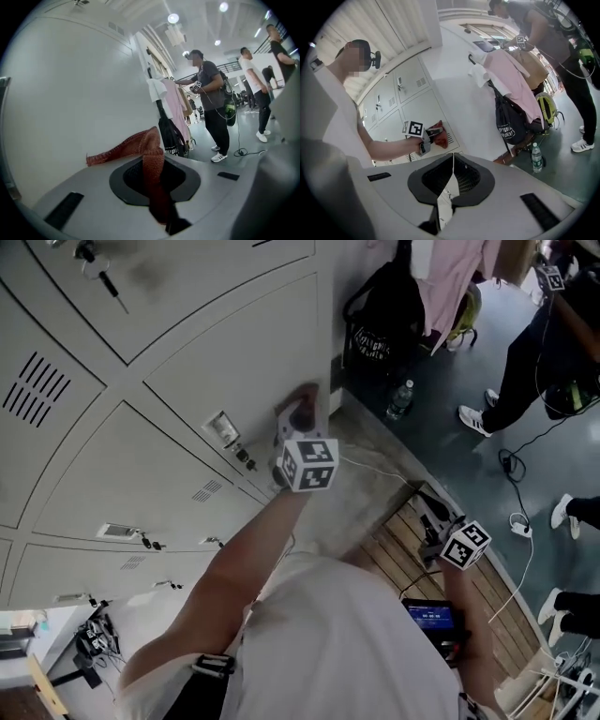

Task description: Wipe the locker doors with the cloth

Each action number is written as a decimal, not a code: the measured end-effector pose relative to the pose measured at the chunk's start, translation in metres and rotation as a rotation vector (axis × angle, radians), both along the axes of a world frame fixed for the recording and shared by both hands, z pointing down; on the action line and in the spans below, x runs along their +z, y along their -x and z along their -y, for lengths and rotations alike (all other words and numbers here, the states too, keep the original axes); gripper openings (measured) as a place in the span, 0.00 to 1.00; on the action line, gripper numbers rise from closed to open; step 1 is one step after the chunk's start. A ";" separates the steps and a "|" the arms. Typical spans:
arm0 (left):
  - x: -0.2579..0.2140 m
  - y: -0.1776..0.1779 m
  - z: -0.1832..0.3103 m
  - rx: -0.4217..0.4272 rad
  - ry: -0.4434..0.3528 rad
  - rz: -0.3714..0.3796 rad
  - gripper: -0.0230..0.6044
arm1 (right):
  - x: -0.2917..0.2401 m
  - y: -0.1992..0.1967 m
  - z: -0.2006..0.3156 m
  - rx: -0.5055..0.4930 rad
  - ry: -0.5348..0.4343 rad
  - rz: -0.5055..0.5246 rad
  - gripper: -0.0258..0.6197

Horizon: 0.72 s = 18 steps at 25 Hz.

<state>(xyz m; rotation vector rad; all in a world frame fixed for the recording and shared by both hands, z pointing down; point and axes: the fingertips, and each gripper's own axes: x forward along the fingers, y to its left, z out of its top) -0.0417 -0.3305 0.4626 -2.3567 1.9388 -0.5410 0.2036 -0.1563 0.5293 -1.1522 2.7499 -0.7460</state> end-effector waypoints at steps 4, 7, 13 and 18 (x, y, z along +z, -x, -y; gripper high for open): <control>0.008 -0.026 0.023 0.076 0.036 -0.025 0.10 | -0.001 -0.013 -0.004 0.047 -0.001 0.002 0.07; -0.002 -0.037 0.032 0.091 0.016 -0.037 0.10 | -0.003 -0.018 -0.005 0.064 -0.012 -0.002 0.07; -0.044 -0.052 0.044 0.167 -0.072 -0.118 0.10 | -0.005 -0.014 -0.004 0.045 -0.018 -0.005 0.07; -0.055 -0.034 0.029 0.110 -0.094 -0.128 0.10 | -0.009 -0.004 -0.004 0.010 -0.026 -0.001 0.07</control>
